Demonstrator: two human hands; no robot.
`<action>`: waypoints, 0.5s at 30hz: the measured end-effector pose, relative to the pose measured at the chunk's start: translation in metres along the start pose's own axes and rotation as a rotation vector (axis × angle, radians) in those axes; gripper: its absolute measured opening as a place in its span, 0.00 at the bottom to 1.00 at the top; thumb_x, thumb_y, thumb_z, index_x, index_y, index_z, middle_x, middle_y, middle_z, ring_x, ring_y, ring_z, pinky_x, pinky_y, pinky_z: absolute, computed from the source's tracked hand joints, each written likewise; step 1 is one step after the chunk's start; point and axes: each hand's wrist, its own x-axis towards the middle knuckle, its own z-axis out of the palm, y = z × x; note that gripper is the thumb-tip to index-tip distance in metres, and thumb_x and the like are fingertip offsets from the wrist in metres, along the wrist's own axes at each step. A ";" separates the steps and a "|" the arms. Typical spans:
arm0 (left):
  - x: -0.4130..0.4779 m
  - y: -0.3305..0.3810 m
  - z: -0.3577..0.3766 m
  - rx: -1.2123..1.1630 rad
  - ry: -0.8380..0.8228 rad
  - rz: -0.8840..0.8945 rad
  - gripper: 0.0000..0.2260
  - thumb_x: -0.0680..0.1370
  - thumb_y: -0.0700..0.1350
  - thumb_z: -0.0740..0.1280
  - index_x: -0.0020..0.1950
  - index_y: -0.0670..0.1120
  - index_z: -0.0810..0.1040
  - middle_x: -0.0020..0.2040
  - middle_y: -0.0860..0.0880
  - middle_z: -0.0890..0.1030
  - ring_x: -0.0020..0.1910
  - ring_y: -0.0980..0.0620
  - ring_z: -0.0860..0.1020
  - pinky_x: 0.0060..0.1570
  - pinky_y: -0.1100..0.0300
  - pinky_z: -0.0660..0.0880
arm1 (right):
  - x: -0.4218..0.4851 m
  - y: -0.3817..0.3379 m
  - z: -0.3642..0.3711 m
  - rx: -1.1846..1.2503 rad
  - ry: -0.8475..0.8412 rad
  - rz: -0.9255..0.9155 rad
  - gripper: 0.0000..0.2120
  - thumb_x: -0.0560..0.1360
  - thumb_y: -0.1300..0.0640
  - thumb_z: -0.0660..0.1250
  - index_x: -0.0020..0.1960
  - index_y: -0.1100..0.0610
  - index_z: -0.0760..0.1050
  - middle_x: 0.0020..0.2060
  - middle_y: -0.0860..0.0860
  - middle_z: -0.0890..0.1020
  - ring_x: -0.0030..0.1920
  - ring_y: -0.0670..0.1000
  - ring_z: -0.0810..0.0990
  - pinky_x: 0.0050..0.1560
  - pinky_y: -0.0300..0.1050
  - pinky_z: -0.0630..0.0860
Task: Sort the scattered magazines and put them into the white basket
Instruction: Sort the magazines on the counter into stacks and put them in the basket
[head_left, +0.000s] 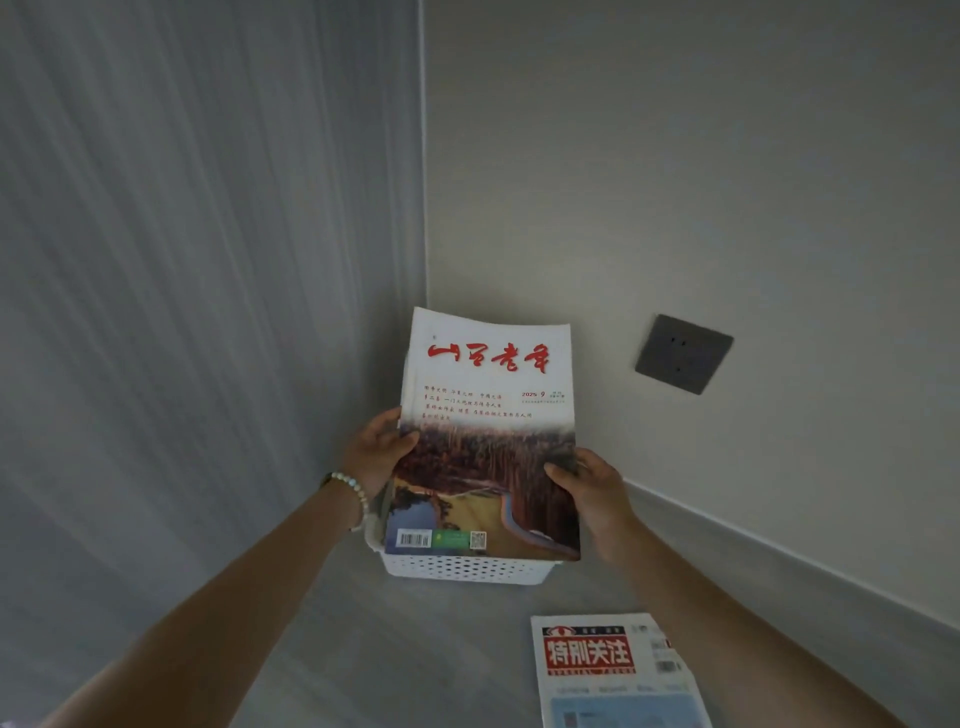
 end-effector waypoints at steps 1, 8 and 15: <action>0.009 0.001 -0.002 0.015 0.009 0.003 0.17 0.75 0.31 0.63 0.63 0.41 0.73 0.60 0.36 0.76 0.56 0.41 0.76 0.58 0.45 0.73 | 0.008 -0.001 0.005 -0.037 0.014 -0.012 0.07 0.71 0.66 0.70 0.46 0.60 0.75 0.38 0.48 0.81 0.38 0.43 0.79 0.30 0.27 0.74; 0.043 -0.025 -0.013 0.181 0.078 0.011 0.18 0.72 0.30 0.66 0.61 0.41 0.74 0.56 0.41 0.80 0.53 0.45 0.78 0.45 0.59 0.78 | 0.037 0.023 0.012 -0.343 0.089 -0.073 0.11 0.67 0.66 0.74 0.48 0.63 0.76 0.39 0.51 0.78 0.41 0.51 0.77 0.38 0.37 0.74; 0.070 -0.052 -0.024 0.316 0.086 -0.038 0.31 0.70 0.52 0.71 0.70 0.47 0.65 0.65 0.46 0.73 0.61 0.45 0.74 0.60 0.49 0.72 | 0.056 0.045 0.010 -0.203 0.086 -0.020 0.24 0.69 0.56 0.74 0.58 0.64 0.69 0.56 0.57 0.76 0.56 0.56 0.76 0.57 0.53 0.76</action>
